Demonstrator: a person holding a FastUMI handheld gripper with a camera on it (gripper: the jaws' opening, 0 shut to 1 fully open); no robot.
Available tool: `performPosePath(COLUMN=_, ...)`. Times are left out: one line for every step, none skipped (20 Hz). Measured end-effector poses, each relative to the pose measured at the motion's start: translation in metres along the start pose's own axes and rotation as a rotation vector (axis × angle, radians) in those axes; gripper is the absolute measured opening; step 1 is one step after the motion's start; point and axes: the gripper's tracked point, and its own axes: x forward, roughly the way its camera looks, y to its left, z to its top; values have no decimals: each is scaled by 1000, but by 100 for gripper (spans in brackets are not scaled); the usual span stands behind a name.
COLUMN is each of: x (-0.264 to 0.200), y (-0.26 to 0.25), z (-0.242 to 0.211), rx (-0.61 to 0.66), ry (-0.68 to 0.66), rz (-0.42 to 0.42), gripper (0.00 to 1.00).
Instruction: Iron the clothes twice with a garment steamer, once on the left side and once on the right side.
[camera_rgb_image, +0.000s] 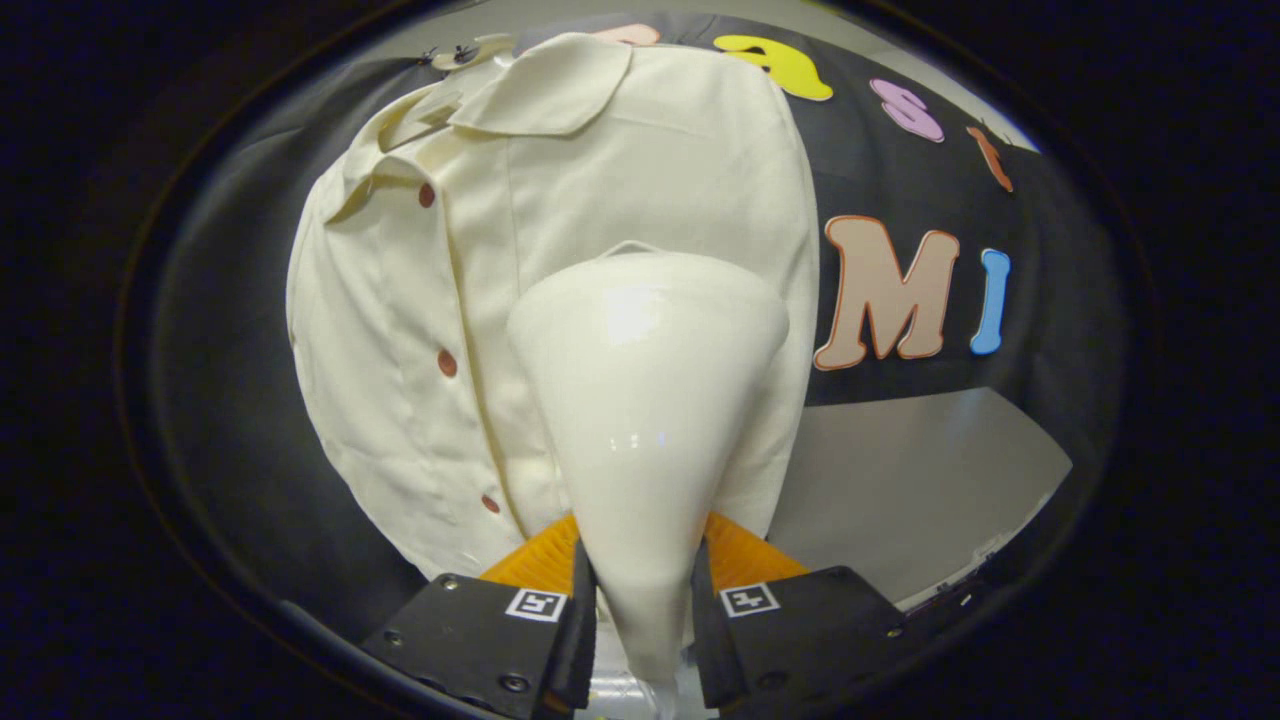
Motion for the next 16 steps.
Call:
performPosePath(x=4, y=-1, z=-8, rx=-5, ry=17, rz=-6, gripper=41)
performPosePath(x=7, y=-2, z=-17, rx=-9, ry=32, rz=-13, gripper=41)
performPosePath(x=11, y=-3, z=-26, rx=-23, ry=46, rz=-19, gripper=41)
performPosePath(x=15, y=-4, z=-34, rx=-29, ry=60, rz=-22, gripper=41)
performPosePath(x=18, y=-4, z=-42, rx=-30, ry=75, rz=-20, gripper=42)
performPosePath(x=22, y=-5, z=-50, rx=-25, ry=92, rz=-16, gripper=42)
performPosePath(x=25, y=-6, z=-59, rx=-14, ry=112, rz=-13, gripper=42)
performPosePath(x=28, y=-6, z=-68, rx=1, ry=133, rz=-12, gripper=42)
performPosePath(x=31, y=-5, z=-76, rx=12, ry=149, rz=-7, gripper=42)
performPosePath(x=37, y=-5, z=-85, rx=14, ry=167, rz=-3, gripper=42)
performPosePath(x=40, y=-5, z=-94, rx=12, ry=184, rz=-8, gripper=42)
performPosePath(x=44, y=-4, z=-103, rx=3, ry=196, rz=-10, gripper=42)
performPosePath(x=47, y=-5, z=-111, rx=-5, ry=208, rz=-12, gripper=41)
performPosePath(x=51, y=-6, z=-117, rx=-7, ry=219, rz=-18, gripper=42)
performPosePath(x=52, y=-6, z=-126, rx=-11, ry=242, rz=-20, gripper=42)
performPosePath(x=54, y=-7, z=-133, rx=-2, ry=257, rz=-16, gripper=42)
